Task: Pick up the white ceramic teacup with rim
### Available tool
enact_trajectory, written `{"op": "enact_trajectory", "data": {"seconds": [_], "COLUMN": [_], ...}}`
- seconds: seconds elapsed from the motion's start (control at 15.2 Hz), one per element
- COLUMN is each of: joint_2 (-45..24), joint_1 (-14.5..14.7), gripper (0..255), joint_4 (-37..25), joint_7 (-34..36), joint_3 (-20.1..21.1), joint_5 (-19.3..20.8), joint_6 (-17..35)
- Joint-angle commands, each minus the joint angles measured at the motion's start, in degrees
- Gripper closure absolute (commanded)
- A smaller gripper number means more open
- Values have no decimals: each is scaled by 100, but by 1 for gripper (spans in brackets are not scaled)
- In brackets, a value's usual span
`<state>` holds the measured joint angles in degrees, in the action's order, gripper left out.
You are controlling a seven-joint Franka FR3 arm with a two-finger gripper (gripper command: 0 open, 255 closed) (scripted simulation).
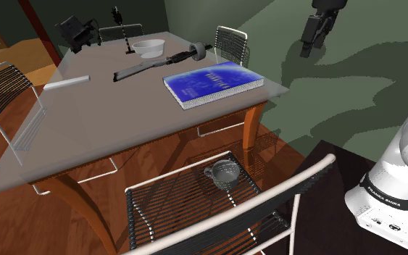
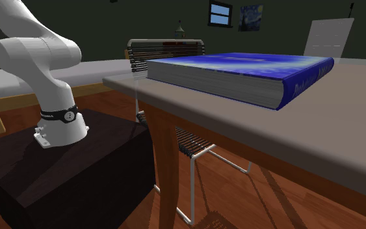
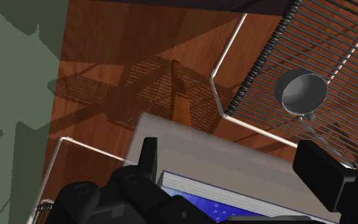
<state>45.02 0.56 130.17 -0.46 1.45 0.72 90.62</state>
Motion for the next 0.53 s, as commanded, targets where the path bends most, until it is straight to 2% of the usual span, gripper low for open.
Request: {"op": "enact_trajectory", "data": {"seconds": [0.0, 0.46], "joint_2": [0, -222], "joint_1": [0, 177], "gripper": [0, 0], "joint_4": [0, 809], "joint_7": [0, 748], "joint_3": [0, 672], "joint_5": [0, -355], "joint_6": [0, 973]}}
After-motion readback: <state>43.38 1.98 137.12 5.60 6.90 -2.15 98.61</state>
